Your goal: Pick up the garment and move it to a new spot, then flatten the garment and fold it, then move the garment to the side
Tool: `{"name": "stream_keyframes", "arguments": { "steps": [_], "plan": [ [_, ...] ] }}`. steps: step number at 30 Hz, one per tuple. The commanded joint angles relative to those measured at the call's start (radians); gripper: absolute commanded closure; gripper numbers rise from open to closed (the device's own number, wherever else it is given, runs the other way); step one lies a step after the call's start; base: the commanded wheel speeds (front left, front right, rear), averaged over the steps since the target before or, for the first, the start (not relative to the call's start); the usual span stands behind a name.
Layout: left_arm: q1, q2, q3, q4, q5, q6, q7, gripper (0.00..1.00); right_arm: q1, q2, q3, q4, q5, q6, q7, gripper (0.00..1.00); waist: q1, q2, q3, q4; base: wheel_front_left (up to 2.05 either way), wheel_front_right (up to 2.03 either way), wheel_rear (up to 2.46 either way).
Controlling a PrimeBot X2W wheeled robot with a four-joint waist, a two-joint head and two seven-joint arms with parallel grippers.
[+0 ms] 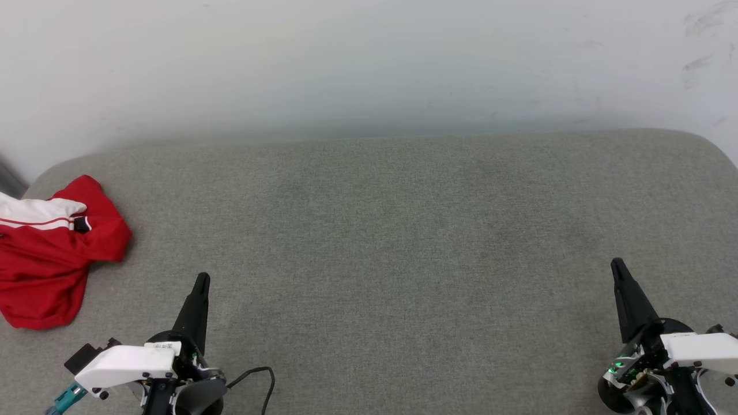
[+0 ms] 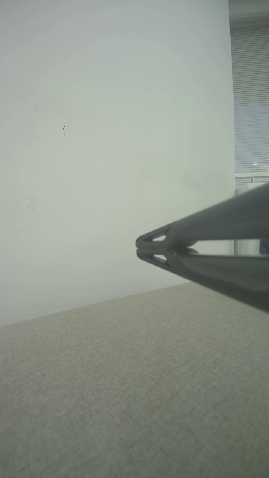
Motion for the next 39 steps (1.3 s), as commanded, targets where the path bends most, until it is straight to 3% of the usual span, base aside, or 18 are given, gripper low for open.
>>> {"name": "stream_keyframes", "arguments": {
  "steps": [1, 39],
  "plan": [
    [-0.010, -0.001, 0.003, 0.001, 0.003, -0.003, 0.005, 1.00, -0.012, 0.003, -0.001, 0.001, -0.006, 0.000, 0.002, 1.00, 0.0000, 0.0000, 0.000, 0.000, 0.00, 0.00, 0.00],
    [-0.010, -0.001, 0.003, 0.001, 0.003, -0.003, 0.005, 1.00, -0.012, 0.003, -0.001, 0.001, -0.006, 0.000, 0.002, 1.00, 0.0000, 0.0000, 0.000, 0.000, 0.00, 0.00, 0.00]
  ]
}}
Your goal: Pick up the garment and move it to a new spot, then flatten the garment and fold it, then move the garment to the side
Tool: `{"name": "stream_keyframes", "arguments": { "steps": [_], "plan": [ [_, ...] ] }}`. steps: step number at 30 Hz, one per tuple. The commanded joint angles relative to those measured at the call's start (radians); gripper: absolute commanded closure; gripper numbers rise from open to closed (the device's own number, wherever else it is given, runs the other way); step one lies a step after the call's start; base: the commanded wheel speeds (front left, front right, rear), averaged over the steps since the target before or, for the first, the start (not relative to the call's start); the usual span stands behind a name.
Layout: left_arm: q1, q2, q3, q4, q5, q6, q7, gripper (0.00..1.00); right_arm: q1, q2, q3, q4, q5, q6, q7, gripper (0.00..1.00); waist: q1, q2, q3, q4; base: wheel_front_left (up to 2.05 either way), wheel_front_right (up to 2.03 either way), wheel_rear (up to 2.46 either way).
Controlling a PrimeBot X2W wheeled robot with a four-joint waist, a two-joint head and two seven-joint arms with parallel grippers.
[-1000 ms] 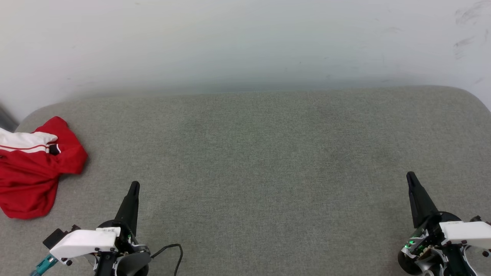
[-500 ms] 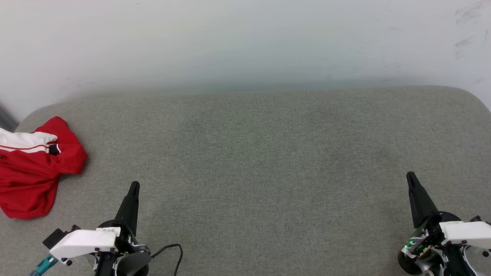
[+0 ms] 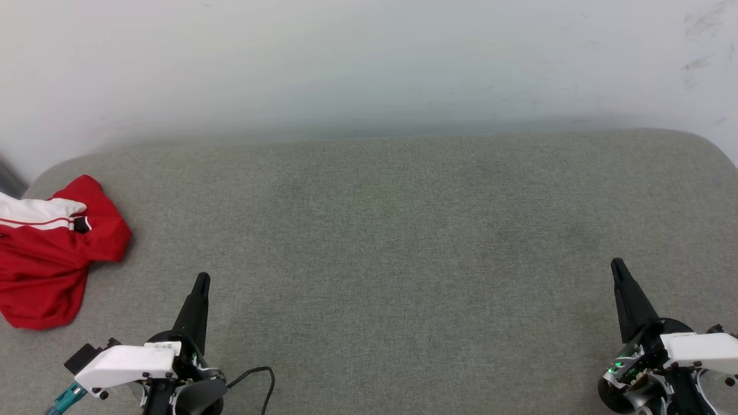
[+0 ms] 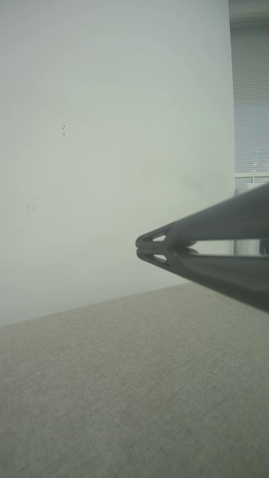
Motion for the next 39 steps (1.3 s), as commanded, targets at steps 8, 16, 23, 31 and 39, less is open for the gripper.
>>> {"name": "stream_keyframes", "arguments": {
  "steps": [8, 16, 23, 31, 39],
  "plan": [
    [0.032, -0.005, -0.006, 0.022, 0.003, 0.000, -0.012, 0.00, 0.032, 0.001, 0.004, 0.028, -0.006, 0.000, -0.011, 0.00, 0.0000, -0.0001, 0.000, 0.000, 0.00, 0.00, 0.00],
    [0.038, -0.004, 0.013, -0.006, 0.072, 0.006, -0.053, 0.00, 0.039, 0.001, 0.001, -0.003, -0.105, 0.000, -0.051, 0.00, 0.0000, -0.0001, 0.001, -0.001, 0.00, 0.00, 0.00],
    [0.038, -0.004, 0.020, -0.055, 0.196, 0.036, -0.081, 0.00, 0.043, 0.001, -0.002, -0.042, -0.233, 0.000, -0.080, 0.00, 0.0000, -0.0001, 0.003, -0.002, 0.00, 0.00, 0.00],
    [0.050, -0.003, -0.011, -0.122, 0.386, 0.106, -0.115, 0.00, 0.048, 0.001, 0.009, -0.107, -0.436, 0.000, -0.114, 0.00, 0.0000, -0.0001, 0.006, -0.002, 0.00, 0.00, 0.00],
    [0.065, -0.003, -0.043, -0.155, 0.547, 0.162, -0.146, 0.00, 0.063, 0.001, 0.034, -0.152, -0.634, 0.000, -0.146, 0.00, 0.0000, -0.0001, 0.008, -0.001, 0.00, 0.00, 0.00]
  ]
}}
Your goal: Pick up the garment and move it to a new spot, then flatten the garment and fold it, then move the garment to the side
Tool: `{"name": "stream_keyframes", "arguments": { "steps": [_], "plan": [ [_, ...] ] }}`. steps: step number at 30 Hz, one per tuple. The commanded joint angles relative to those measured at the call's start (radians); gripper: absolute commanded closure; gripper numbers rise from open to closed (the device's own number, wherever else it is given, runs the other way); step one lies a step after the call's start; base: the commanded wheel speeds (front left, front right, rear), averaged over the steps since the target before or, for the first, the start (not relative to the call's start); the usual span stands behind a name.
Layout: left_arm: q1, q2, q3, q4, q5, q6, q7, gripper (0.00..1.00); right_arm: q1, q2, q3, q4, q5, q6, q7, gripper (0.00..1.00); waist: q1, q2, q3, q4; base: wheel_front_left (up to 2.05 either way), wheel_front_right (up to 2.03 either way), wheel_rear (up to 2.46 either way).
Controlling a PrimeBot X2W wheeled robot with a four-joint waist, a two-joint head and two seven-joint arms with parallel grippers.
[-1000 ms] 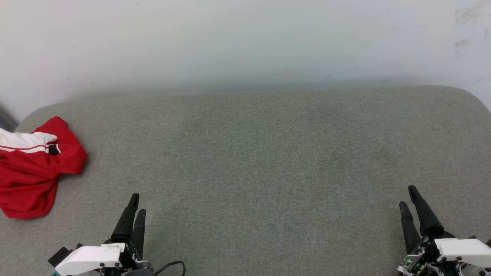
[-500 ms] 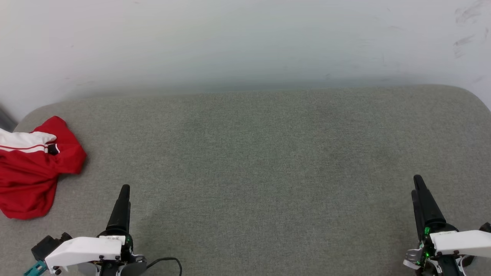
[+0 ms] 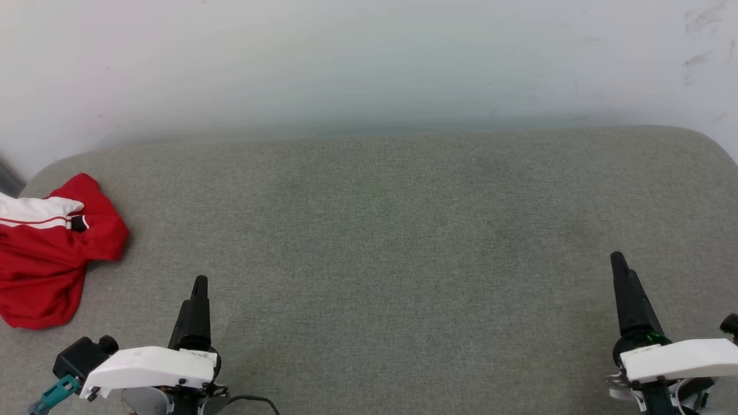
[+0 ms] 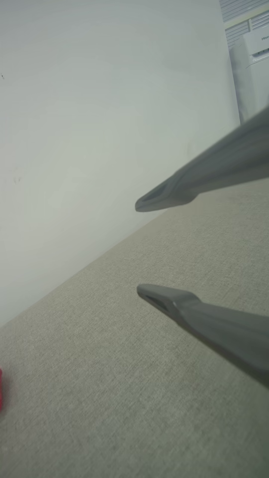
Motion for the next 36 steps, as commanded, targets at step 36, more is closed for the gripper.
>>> {"name": "stream_keyframes", "arguments": {
  "steps": [36],
  "plan": [
    [0.057, 0.006, -0.092, -0.106, 0.550, 0.095, -0.118, 0.00, 0.046, -0.003, 0.056, -0.074, -0.569, 0.000, -0.120, 0.00, 0.0000, 0.0000, 0.003, 0.006, 0.00, 0.00, 0.00]
  ]
}}
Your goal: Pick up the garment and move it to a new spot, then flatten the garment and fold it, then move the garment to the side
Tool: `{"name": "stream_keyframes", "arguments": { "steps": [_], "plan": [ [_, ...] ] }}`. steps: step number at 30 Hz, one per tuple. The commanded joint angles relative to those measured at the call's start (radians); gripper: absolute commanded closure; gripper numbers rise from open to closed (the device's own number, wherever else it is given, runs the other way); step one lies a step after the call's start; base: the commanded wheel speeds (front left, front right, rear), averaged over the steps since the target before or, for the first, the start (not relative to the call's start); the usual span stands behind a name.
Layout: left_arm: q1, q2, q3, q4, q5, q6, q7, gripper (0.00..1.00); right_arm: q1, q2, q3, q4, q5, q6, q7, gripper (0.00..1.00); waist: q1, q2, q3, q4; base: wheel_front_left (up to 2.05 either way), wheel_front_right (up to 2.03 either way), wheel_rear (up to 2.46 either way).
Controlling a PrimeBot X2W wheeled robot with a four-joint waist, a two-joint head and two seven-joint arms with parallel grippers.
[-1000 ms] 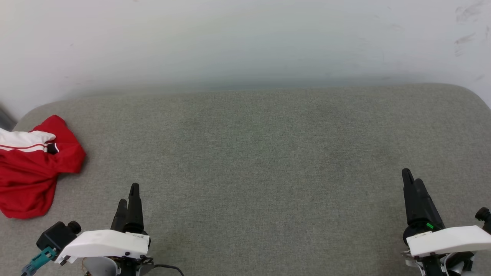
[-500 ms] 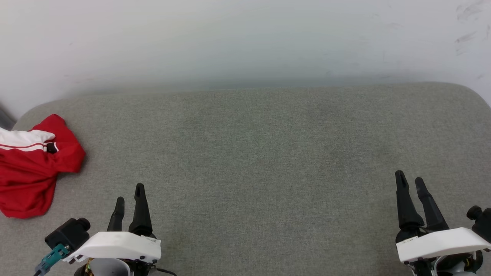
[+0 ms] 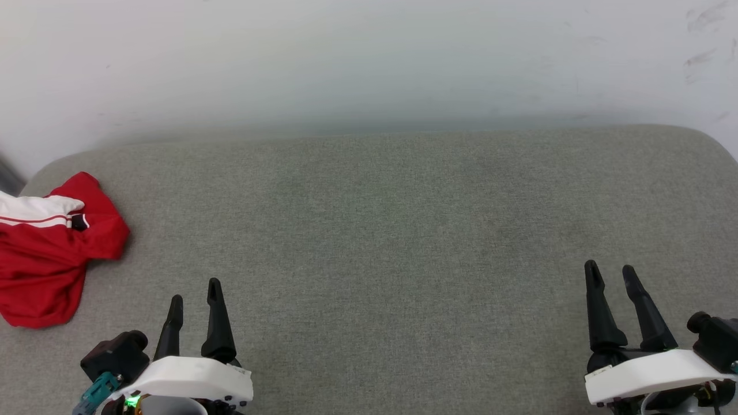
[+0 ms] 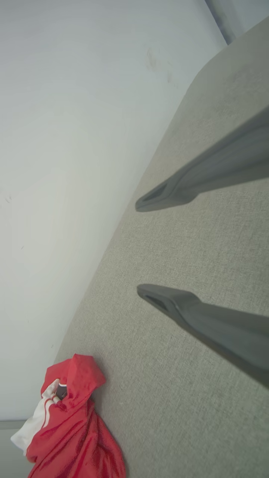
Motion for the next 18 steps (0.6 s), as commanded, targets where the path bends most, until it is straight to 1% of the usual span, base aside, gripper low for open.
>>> {"name": "stream_keyframes", "arguments": {
  "steps": [1, 18],
  "plan": [
    [0.000, 0.004, -0.003, -0.016, 0.026, 0.002, -0.009, 0.00, 0.003, -0.003, 0.002, -0.017, -0.029, 0.000, -0.010, 0.00, -0.0001, 0.0000, 0.000, 0.001, 0.00, 0.00, 0.00],
    [0.025, 0.005, -0.032, -0.030, 0.190, 0.011, -0.051, 0.00, 0.027, -0.003, 0.017, -0.031, -0.192, 0.000, -0.052, 0.00, -0.0001, 0.0000, -0.003, 0.008, 0.00, 0.00, 0.00]
  ]
}}
